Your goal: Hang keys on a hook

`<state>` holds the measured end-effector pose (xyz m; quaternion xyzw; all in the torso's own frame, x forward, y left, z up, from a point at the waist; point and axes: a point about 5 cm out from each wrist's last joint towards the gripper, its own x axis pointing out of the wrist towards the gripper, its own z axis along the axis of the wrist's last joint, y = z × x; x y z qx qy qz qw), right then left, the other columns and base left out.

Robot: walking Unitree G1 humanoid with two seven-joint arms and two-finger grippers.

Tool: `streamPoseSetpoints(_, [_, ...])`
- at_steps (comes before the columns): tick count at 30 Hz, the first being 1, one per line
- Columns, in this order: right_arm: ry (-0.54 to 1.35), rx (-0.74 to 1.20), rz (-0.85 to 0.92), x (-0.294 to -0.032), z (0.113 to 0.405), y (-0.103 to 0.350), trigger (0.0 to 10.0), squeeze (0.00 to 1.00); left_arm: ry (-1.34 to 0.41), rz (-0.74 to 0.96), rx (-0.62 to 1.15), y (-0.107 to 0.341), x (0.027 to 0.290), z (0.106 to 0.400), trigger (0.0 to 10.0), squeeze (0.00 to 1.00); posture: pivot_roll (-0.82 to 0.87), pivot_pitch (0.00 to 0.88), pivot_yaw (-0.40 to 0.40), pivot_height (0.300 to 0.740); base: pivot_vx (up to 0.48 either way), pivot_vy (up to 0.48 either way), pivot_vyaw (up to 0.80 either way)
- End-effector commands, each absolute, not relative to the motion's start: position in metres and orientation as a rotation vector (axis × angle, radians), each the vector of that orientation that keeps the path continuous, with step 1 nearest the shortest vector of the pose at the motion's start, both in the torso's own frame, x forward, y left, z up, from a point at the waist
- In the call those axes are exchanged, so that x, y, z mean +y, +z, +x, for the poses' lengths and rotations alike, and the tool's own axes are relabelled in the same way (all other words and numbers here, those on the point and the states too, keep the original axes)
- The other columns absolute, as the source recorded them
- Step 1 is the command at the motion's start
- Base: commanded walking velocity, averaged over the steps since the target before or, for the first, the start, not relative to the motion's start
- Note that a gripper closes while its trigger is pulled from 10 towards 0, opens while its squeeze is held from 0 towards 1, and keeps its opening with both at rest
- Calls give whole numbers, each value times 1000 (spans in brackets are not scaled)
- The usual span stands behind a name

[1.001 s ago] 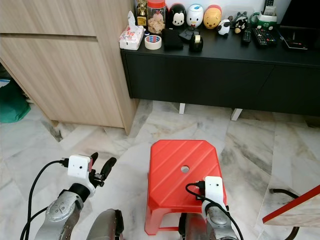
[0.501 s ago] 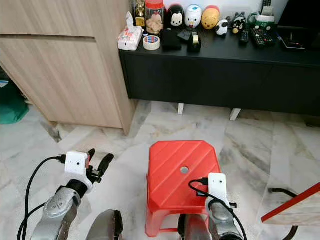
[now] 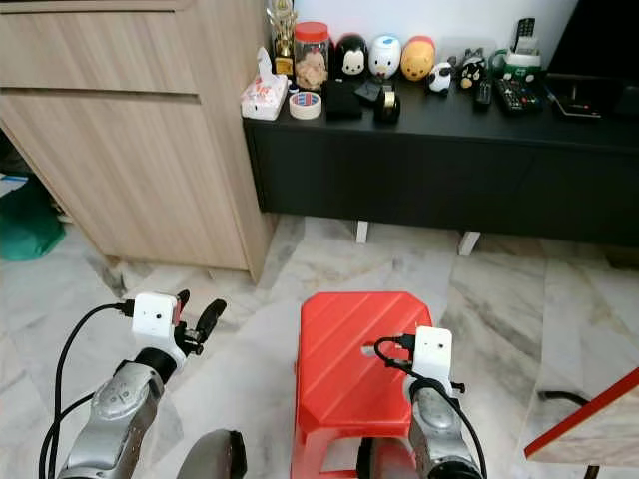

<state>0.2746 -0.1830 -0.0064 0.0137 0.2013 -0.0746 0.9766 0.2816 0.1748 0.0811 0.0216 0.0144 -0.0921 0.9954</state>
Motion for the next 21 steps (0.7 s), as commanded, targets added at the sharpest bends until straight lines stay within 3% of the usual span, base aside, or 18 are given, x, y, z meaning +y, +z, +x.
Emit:
streamPoseSetpoints(1, [-127, 389, 55, -181, 276, -4, 10000, 0, -183, 57, 36, 78, 176, 283, 10000, 0, 34, 0, -5, 621, 0, 0, 0])
streamPoseSetpoints(7, [-34, 387, 54, -179, 281, 2, 10000, 0, -213, 63, 32, 78, 174, 286, 10000, 0, 21, 0, 0, 621, 0, 0, 0])
streamPoseSetpoints(21, [-15, 447, 71, -182, 280, 1, 10000, 0, -229, 62, 20, 77, 172, 289, 10000, 0, 14, 0, -4, 706, 0, 0, 0])
